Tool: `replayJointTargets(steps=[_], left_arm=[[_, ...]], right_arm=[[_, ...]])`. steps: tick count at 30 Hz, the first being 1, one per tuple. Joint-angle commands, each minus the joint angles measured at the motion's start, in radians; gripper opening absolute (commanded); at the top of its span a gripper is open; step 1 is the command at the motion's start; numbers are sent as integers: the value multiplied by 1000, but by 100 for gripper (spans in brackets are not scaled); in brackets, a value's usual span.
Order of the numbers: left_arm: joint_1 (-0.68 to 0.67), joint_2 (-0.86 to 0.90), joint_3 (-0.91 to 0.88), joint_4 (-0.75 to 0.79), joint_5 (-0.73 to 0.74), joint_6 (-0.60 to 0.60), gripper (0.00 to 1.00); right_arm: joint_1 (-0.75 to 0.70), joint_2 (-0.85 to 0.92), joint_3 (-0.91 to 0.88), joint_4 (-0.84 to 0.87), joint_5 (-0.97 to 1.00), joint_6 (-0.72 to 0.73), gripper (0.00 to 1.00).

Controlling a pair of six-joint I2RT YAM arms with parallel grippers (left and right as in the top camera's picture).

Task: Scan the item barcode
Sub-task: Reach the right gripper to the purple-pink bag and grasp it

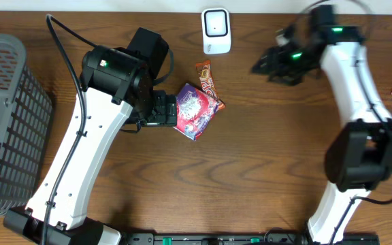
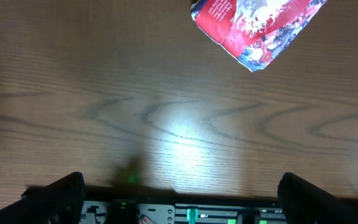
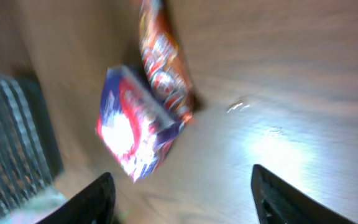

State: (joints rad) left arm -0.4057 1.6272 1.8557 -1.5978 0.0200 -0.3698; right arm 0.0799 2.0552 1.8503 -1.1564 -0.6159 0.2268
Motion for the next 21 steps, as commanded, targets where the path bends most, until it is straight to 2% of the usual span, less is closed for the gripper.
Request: replayJointTargets(steps=[1,3,4,6,15,21], left_arm=[[6,2,-1,-5,-6,-10,98],[6,2,-1,-5,-6,-10,98],[6,2,-1,-5,-6,-10,98],[6,2,-1,-5,-6,-10,98],[6,2,-1,-5,-6,-10,98],[6,2,-1,-5,-6,-10,98]], right_arm=[[118,7,-3,-27,103,1,65],[176,7,-3,-35,144,23,69],[204,7,-3,-37,162,35,77],[261,7,-3,-36,186,69,99],[360,9,-34,3,200,224,99],[364,9,-198,121,198,338,98]])
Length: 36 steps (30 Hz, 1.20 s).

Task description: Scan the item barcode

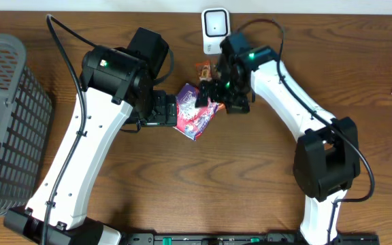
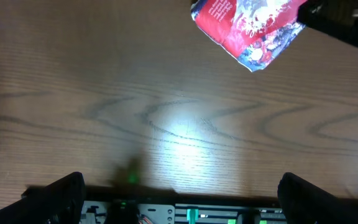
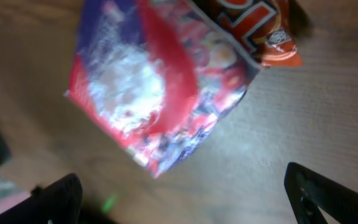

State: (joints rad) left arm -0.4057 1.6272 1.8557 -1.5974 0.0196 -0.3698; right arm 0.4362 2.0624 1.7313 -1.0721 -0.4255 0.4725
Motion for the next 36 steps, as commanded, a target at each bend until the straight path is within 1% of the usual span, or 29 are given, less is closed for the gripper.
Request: replayJointTargets(steps=[1,4,6,7,10,11,12,13,14,15,17,20,25,27,28,29,31,34,35,36], left_arm=[[6,2,-1,-5,-5,-10,98],[6,2,-1,-6,-5,-10,98],[6,2,-1,-5,-5,-10,98],[6,2,-1,-6,-5,-10,98],[6,2,-1,-6,-6,-10,98],[6,2,-1,-5,-5,-10,98],[6,2,-1,-6,-5,-10,98],[6,2,-1,-6,-5,-10,98],[6,2,-1,-6,-5,-10,98],[6,2,-1,-6,-5,-10,98],[6,2,-1,-6,-5,-10,98],[6,2,-1,-5,-5,-10,98],[6,2,-1,-6,-5,-10,98],[6,2,-1,-6,-5,-10,98],[6,2,-1,-6,-5,-10,98],[6,2,-1,-6,-5,-10,98],[6,2,-1,-6,-5,-10,98],[6,2,-1,-6,-5,-10,98],[6,2,-1,-6,-5,-10,98],[6,2,-1,-6,-5,-10,98]], right_arm=[[7,2,-139,95,1,123,93],[9,2,-246,207,-3,195,85],[9,2,-301,276,-4,226,76],[9,2,-338,336,-18,230,72],[9,2,-399,446,-49,226,62],[8,2,-414,476,-56,226,60],[8,2,-424,500,-65,226,55],[8,2,-430,516,-77,226,52],[8,2,-432,527,-85,226,45],[8,2,-432,533,-95,225,33],[6,2,-432,554,-141,190,1],[-8,1,-429,583,-254,121,1],[-76,-24,-423,563,-376,113,1],[-111,-45,-423,538,-415,77,1],[-141,-64,-422,501,-491,-61,1],[-155,-72,-420,467,-529,-140,1],[-192,-90,-417,346,-601,-342,1],[-246,-105,-416,174,-652,-608,1],[-254,-106,-416,145,-653,-651,1],[-277,-106,-416,45,-655,-818,1]])
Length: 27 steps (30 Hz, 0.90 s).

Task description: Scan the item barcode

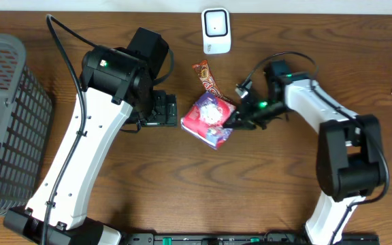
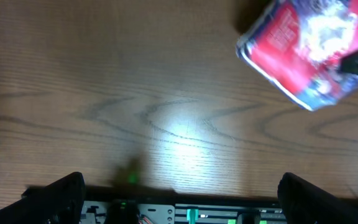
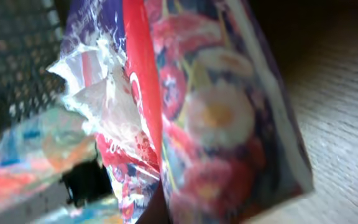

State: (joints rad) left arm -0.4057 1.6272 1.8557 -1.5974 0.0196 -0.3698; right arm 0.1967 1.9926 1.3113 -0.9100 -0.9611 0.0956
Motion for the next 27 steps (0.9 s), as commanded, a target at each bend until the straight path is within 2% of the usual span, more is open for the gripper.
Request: replayJointTargets(steps=[1,3,6,9,10,11,12,13,14,15,19,22,27], left_arm=[[6,2,-1,-5,-5,-10,98],[6,2,-1,-6,-5,-10,98],[6,2,-1,-6,-5,-10,98],[6,2,-1,-6,-5,-10,98],[6,2,-1,-6,-5,-10,98],[6,2,-1,-5,-5,-10,98],[6,2,-1,-6,-5,-10,98],[6,2,-1,-5,-5,-10,98],[6,2,-1,-6,-5,-10,98],[6,2,-1,-5,-5,-10,98],[6,2,-1,-6,-5,-10,98],[6,2,-1,-6,-5,-10,98],[6,2,-1,-5,-5,-10,98]], right_arm=[[-48,-37,4,-171,-118,-530,1],[-65,-37,4,-238,-110,-631,1],[-94,-37,4,-257,-35,-623,1],[-144,-37,4,-191,288,-283,1],[-163,-37,4,-176,459,-97,6],[-181,-37,4,-176,575,21,40],[-185,-37,4,-178,588,31,47],[-193,-37,3,-181,593,27,64],[-199,-37,3,-184,583,9,74],[-202,-37,3,-189,565,-11,78],[-194,-37,3,-198,435,-116,81],[-176,-37,3,-198,267,-219,85],[-169,-37,3,-197,130,-280,87]])
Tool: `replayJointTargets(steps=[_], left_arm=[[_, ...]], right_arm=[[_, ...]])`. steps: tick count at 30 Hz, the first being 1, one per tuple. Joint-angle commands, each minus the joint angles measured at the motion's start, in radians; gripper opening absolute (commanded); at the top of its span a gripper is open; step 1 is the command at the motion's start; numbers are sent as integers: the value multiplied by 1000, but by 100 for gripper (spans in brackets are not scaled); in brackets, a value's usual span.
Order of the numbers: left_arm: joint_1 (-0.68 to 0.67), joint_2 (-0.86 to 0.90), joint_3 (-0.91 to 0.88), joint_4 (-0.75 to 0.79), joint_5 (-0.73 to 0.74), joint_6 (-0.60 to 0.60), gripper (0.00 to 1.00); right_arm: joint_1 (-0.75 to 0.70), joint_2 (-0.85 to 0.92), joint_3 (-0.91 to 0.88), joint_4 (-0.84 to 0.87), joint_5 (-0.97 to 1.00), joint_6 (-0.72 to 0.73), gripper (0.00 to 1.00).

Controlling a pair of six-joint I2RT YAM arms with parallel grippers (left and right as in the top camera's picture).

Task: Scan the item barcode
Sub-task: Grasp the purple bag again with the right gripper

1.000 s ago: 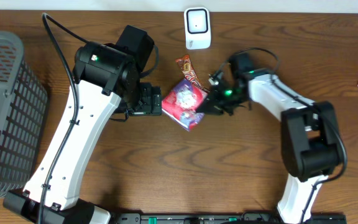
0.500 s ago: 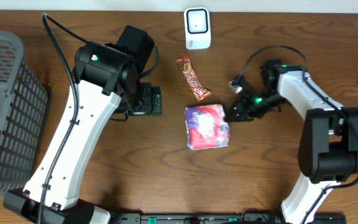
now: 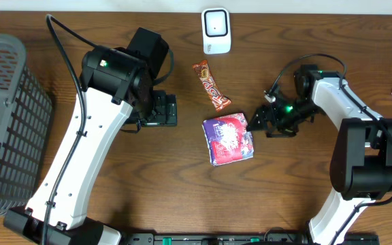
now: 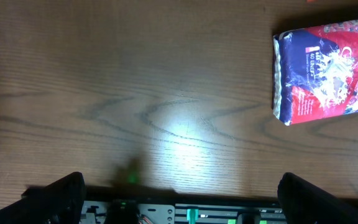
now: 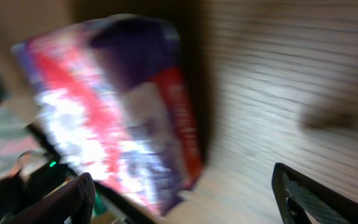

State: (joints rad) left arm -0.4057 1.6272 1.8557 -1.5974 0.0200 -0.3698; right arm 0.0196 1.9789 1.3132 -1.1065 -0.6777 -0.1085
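Note:
The item, a purple and red packet (image 3: 228, 139), lies flat on the wooden table (image 3: 182, 190) in the middle. It shows at the upper right in the left wrist view (image 4: 325, 71) and as a blur in the right wrist view (image 5: 117, 112). The white barcode scanner (image 3: 216, 30) stands at the back edge. My right gripper (image 3: 257, 124) sits just right of the packet, open (image 5: 185, 199), with nothing between its fingers. My left gripper (image 3: 172, 110) is to the packet's left, open (image 4: 179, 199) and empty.
An orange candy bar (image 3: 211, 85) lies between the scanner and the packet. A grey mesh basket (image 3: 5, 122) fills the left side. A small orange pack sits at the right edge.
The packet was tilted up in my right gripper close to the left gripper. Now it lies flat farther right and nearer the front, and my right gripper is open beside it.
The packet first leaned against the candy bar by my left gripper, with my right arm at the back right. Then my right gripper was at the packet, then it held the packet off the candy bar. Now the packet lies flat, released. The left arm stayed put.

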Motion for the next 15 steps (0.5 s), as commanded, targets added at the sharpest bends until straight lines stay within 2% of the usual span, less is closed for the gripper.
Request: replayJointTargets(steps=[1,8,11,15], left_arm=[[6,2,-1,-6,-6,-10,98],[6,2,-1,-6,-6,-10,98],[6,2,-1,-6,-6,-10,98],[6,2,-1,-6,-6,-10,98]], right_arm=[[8,-23,2,0,-169,-77,87],[51,-21,-39,74,-166,-68,91],[83,-21,-98,183,-151,26,99],[120,-21,-183,320,24,256,97]])
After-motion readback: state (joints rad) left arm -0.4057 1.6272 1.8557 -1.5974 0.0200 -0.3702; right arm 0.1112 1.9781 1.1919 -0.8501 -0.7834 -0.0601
